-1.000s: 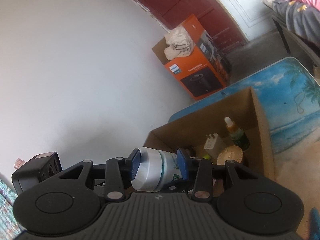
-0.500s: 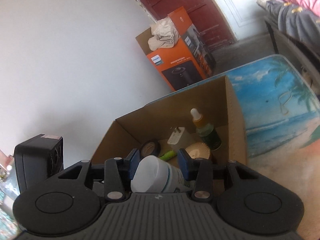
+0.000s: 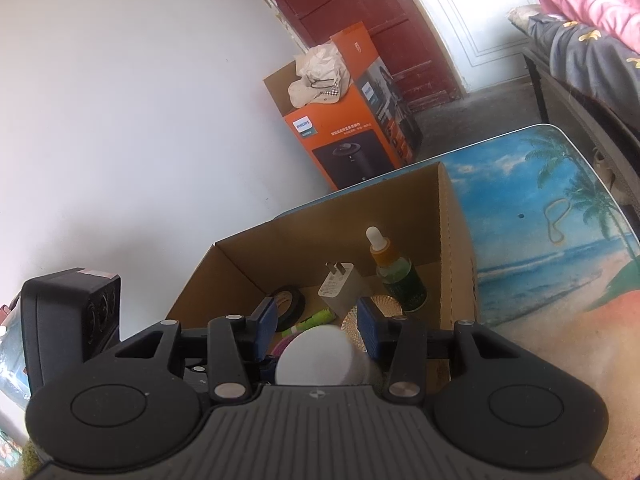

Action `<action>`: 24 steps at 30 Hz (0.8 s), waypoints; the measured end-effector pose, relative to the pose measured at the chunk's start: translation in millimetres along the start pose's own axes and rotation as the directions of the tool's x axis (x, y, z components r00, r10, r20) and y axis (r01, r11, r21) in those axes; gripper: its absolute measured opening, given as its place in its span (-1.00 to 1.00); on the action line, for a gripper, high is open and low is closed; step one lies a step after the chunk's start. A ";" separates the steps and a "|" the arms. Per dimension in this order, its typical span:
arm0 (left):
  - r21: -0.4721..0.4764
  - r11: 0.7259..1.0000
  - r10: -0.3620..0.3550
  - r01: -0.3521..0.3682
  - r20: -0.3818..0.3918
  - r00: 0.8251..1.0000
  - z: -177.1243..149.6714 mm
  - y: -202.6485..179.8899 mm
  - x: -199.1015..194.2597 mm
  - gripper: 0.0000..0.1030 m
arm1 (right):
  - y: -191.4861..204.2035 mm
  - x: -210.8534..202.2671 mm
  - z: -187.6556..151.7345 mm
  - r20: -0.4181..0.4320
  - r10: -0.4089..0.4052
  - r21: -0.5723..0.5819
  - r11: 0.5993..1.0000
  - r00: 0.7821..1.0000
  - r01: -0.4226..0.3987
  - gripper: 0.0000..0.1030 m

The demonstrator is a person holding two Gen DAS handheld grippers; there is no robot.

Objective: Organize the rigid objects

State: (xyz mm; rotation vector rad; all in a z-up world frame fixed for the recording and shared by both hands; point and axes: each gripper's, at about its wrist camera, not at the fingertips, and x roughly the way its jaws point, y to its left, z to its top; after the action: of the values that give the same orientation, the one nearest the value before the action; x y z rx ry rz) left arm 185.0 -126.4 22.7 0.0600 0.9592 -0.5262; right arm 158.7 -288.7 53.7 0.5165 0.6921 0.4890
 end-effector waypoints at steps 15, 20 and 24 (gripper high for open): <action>0.066 0.993 0.075 -0.102 0.319 0.945 -29.4 -17.7 -84.0 1.00 | 30.0 -83.5 -8.9 0.235 0.003 -0.017 1.000 0.972 0.000 0.77; -0.008 0.976 0.204 -0.216 0.366 0.908 -48.6 -17.3 -118.4 1.00 | 53.7 -112.7 -26.1 0.317 -0.086 -0.051 0.993 0.945 0.107 1.00; -0.099 0.968 0.252 -0.232 0.362 0.897 -60.4 -2.3 -133.5 1.00 | 71.6 -113.1 -45.1 0.311 -0.227 -0.063 0.964 0.923 0.259 1.00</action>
State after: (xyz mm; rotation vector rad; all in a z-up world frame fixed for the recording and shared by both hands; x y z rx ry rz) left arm 76.6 -58.1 93.7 0.0289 0.5810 -0.2658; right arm 33.7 -286.4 119.2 0.3898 0.4261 0.2029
